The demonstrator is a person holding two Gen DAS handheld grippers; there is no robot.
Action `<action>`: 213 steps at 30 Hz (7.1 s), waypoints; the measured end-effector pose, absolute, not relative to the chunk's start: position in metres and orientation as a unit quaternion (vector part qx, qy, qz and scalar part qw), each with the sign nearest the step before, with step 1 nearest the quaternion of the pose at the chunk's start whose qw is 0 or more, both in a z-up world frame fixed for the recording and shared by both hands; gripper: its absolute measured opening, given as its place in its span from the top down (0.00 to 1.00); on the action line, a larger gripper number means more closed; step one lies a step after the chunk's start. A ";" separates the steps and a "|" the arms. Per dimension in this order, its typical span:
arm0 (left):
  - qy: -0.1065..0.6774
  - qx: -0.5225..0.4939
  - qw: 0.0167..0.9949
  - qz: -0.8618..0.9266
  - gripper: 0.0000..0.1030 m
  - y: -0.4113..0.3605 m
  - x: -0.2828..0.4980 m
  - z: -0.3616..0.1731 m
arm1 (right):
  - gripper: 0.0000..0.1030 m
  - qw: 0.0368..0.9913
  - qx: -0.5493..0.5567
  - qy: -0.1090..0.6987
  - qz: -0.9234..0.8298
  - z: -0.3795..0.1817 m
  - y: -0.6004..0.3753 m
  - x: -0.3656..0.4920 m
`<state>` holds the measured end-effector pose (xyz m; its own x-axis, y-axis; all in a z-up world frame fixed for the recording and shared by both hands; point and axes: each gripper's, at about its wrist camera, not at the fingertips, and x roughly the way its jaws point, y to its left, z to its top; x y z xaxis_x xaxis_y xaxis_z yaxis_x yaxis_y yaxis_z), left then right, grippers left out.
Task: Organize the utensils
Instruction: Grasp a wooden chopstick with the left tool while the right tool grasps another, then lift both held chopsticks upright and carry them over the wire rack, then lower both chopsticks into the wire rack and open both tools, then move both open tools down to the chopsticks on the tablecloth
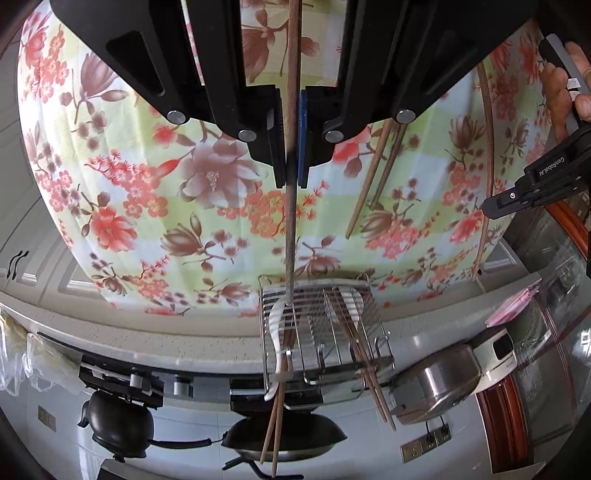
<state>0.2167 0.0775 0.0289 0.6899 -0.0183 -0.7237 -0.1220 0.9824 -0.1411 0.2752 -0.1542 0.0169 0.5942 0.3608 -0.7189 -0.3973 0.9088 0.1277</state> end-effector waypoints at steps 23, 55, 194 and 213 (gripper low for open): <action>0.334 -0.076 0.939 0.026 0.93 0.064 0.178 0.091 | 0.92 0.908 -0.007 0.356 0.220 0.063 -0.172 0.253; 0.323 -0.080 0.943 0.012 0.94 0.058 0.173 0.102 | 0.92 0.913 -0.004 0.342 0.225 0.084 -0.178 0.241; 0.461 -0.107 0.880 -0.035 0.80 0.020 0.254 -0.026 | 0.32 0.900 0.024 0.424 0.099 -0.021 -0.276 0.290; 0.485 -0.058 0.872 -0.013 0.93 0.022 0.268 -0.042 | 0.32 0.895 0.008 0.426 0.130 -0.014 -0.237 0.288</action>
